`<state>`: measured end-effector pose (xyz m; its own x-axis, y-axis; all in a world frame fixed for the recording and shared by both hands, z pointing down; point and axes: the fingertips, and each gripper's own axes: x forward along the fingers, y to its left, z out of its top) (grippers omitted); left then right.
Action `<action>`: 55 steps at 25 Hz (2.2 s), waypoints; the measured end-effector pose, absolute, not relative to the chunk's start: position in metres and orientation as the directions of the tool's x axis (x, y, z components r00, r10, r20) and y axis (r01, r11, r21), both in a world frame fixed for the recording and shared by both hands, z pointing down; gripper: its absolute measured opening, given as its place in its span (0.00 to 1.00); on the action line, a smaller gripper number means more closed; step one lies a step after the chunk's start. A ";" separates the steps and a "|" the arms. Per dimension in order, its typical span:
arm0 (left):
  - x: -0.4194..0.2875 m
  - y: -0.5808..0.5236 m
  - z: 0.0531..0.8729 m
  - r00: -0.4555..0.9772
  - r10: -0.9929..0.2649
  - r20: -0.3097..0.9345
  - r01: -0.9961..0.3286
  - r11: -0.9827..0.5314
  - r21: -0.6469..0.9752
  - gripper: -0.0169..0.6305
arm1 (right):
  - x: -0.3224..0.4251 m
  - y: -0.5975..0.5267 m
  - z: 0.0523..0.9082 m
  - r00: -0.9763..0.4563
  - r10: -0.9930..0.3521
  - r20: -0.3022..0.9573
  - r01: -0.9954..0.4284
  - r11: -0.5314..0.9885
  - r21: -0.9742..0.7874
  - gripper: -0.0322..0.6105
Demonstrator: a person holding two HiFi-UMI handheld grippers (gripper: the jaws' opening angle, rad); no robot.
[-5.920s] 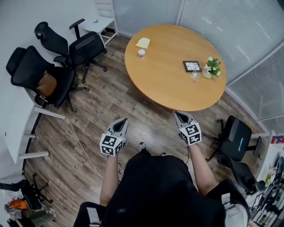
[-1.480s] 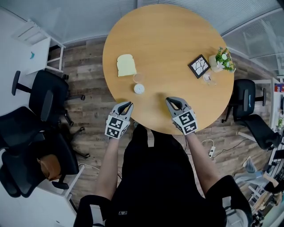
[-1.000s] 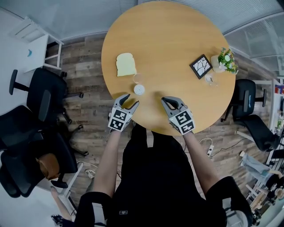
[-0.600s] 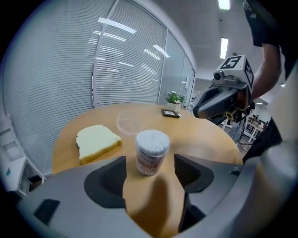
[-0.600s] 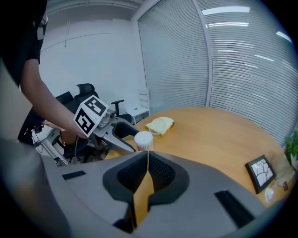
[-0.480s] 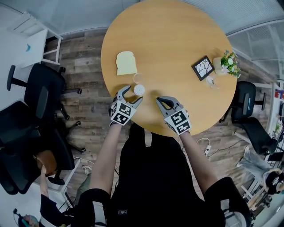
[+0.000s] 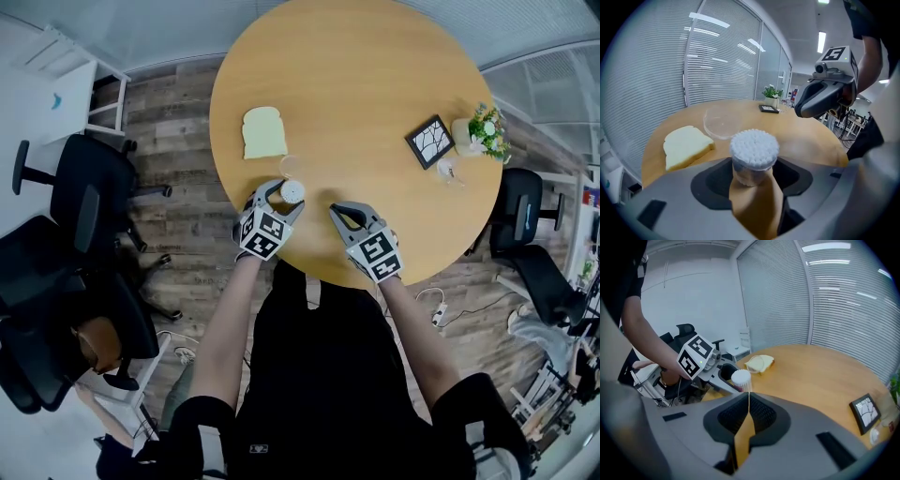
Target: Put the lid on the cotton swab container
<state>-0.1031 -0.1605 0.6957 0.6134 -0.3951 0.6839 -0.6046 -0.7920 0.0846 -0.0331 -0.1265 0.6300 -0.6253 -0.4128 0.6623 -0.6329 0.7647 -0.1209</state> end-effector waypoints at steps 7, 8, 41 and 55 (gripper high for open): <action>-0.103 -0.160 0.698 0.624 -0.399 0.672 -0.618 -0.778 0.112 0.43 | -0.031 -0.132 0.632 -0.620 -0.402 0.674 -0.630 0.767 -0.122 0.06; -0.103 -0.159 0.699 0.629 -0.402 0.666 -0.620 -0.776 0.118 0.43 | -0.032 -0.133 0.633 -0.623 -0.402 0.671 -0.628 0.768 -0.123 0.06; -0.101 -0.153 0.700 0.650 -0.397 0.648 -0.596 -0.795 0.112 0.42 | -0.110 -0.259 0.663 -0.864 0.087 0.495 -0.235 0.801 -0.551 0.06; -0.100 -0.153 0.701 0.654 -0.389 0.649 -0.591 -0.798 0.117 0.42 | -0.121 -0.232 0.640 -0.917 0.166 0.363 -0.123 0.748 -0.653 0.06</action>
<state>-0.1000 -0.1528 0.7009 0.6538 -0.3890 0.6491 -0.5909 -0.7983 0.1168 -0.1208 -0.2322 0.6398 -0.9169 0.1662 0.3630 -0.1229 0.7476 -0.6527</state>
